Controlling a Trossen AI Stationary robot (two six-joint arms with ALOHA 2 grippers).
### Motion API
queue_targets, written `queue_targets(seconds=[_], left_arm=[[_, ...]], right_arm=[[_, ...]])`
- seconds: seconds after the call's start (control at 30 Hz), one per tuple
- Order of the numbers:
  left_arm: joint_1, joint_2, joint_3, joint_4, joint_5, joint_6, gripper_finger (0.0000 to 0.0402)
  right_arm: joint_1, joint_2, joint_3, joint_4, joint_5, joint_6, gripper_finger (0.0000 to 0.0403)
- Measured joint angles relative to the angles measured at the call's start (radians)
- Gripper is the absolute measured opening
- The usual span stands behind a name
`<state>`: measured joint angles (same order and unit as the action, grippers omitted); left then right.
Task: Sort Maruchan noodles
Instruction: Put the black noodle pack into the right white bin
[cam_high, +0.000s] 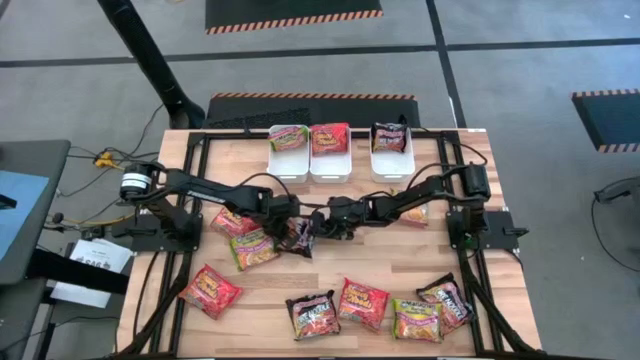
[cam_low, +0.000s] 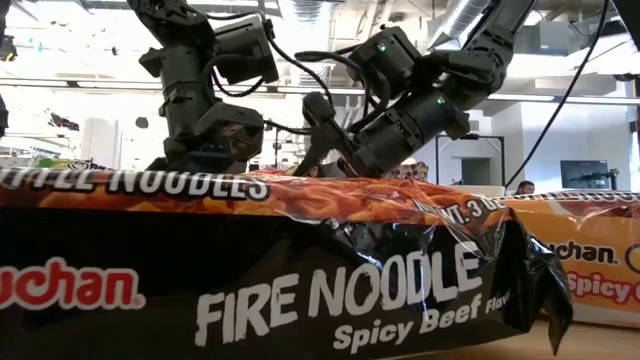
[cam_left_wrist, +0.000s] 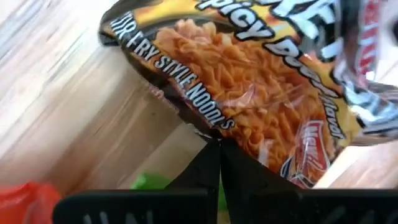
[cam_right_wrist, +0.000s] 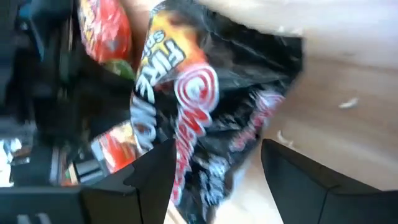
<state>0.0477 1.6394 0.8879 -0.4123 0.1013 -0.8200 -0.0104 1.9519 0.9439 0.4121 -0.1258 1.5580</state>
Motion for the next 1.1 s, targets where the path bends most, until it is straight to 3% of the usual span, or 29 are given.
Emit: queue_targets(seconds=[0.6,0.73,1.03,1.1], left_arm=[[0.036,0.0,-0.001,0.132,0.104,0.017,0.0],[0.036,0.0,-0.001,0.135,0.105,0.021,0.0],[0.05,0.0,-0.002,0.127,0.118,0.056,0.0],[0.056,0.0,-0.002,0.128,0.138,0.074,0.0]], right_arm=[[-0.02,0.0,0.014,-0.014,0.064,0.043,0.0248],[-0.018,0.0,0.014,-0.015,0.066,0.042,0.0201],[-0.02,0.0,0.014,-0.014,0.076,0.002,0.0028],[-0.02,0.0,0.014,-0.011,0.076,-0.02,0.0011]])
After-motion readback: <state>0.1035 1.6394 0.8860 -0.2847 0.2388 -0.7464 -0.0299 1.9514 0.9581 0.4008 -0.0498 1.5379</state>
